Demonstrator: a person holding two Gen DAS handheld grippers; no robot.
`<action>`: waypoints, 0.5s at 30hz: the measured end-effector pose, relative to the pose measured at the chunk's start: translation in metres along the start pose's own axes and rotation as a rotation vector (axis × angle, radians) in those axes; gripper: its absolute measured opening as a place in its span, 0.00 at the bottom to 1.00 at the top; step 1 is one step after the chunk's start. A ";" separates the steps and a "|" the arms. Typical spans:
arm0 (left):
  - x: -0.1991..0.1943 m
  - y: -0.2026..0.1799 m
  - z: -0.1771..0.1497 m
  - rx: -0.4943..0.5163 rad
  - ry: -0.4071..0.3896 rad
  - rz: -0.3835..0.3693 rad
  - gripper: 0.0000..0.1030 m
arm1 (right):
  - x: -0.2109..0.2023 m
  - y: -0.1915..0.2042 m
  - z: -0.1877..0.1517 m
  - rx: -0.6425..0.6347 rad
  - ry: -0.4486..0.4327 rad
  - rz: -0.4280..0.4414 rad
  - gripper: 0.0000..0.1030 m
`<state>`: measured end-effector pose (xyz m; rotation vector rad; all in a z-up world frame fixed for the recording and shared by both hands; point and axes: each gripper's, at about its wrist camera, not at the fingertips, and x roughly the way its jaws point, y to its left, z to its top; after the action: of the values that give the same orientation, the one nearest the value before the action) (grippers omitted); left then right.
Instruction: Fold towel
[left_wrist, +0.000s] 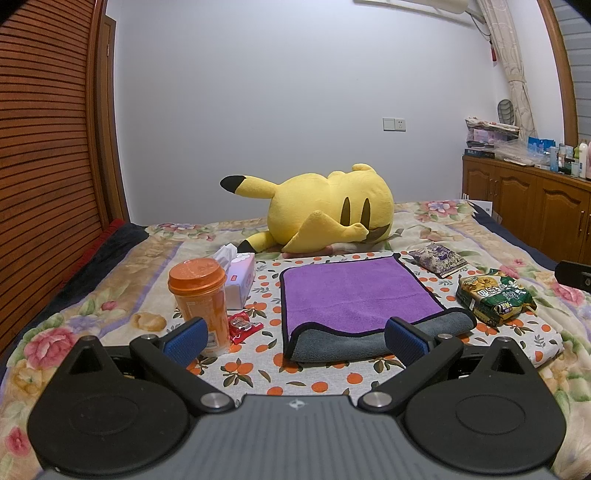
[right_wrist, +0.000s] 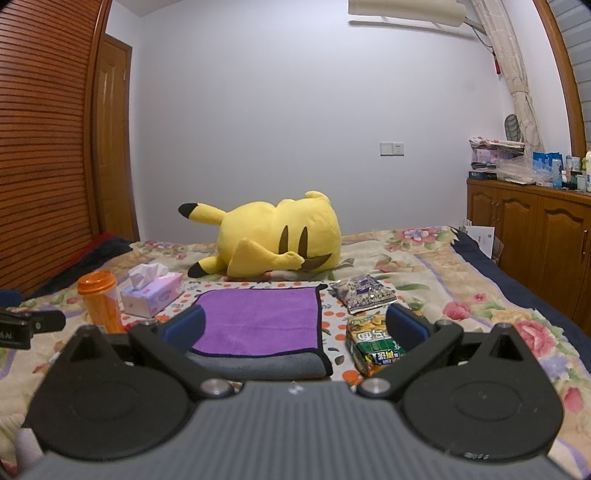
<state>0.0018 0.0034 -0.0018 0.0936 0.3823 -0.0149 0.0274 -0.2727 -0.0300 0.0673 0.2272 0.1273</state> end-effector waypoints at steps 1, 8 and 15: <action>0.000 0.000 0.000 0.000 0.000 0.000 1.00 | 0.000 0.000 0.000 0.000 0.000 0.001 1.00; 0.000 0.000 0.000 -0.001 0.001 -0.001 1.00 | 0.000 0.001 -0.001 0.003 0.000 0.001 1.00; 0.000 0.000 0.000 0.001 0.002 0.001 1.00 | 0.000 0.000 -0.001 0.003 0.001 0.000 1.00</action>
<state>0.0021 0.0033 -0.0019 0.0943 0.3846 -0.0144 0.0274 -0.2725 -0.0307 0.0704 0.2279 0.1274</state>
